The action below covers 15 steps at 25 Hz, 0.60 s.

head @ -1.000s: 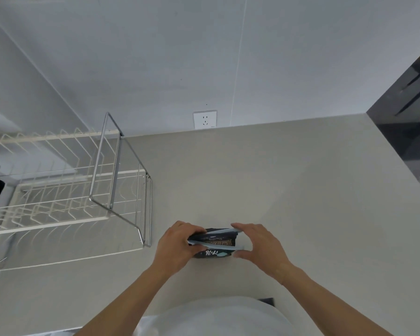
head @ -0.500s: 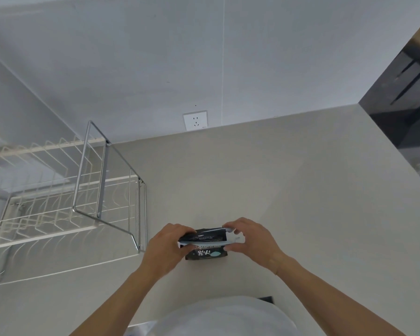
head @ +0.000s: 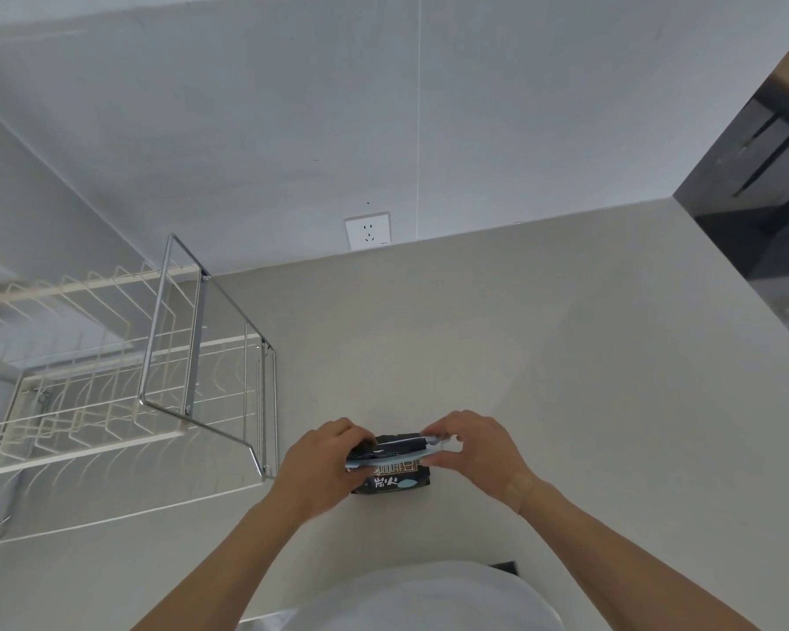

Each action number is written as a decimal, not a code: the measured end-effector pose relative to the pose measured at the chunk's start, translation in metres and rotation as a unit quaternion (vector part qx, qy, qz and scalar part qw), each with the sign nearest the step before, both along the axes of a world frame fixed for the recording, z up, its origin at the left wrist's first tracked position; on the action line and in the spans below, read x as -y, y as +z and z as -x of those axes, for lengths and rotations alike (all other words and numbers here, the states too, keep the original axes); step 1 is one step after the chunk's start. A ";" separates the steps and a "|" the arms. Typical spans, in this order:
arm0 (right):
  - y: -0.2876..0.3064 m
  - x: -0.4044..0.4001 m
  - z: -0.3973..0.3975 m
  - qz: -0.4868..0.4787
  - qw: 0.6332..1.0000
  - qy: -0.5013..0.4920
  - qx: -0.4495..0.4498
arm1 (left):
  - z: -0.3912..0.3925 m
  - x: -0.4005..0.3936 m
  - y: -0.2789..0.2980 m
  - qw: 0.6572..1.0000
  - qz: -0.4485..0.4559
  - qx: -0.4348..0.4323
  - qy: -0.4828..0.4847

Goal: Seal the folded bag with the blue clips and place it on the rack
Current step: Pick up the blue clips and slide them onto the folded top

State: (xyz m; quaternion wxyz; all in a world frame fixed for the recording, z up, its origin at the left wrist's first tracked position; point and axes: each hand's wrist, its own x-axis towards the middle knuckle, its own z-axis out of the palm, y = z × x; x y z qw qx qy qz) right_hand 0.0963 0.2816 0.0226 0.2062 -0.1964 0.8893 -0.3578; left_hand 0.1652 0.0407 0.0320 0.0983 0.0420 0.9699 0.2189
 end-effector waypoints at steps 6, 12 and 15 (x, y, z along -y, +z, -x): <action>-0.001 0.003 0.004 -0.009 1.000 0.012 -0.001 | 0.026 -0.040 0.011 0.993 0.050 -0.027 -0.101; -0.001 -0.005 0.006 -0.018 1.000 0.010 0.003 | 0.032 -0.056 0.008 0.992 0.057 -0.016 -0.111; -0.003 -0.011 0.005 0.002 1.000 -0.018 0.008 | 0.033 -0.057 0.009 0.991 0.056 -0.022 -0.116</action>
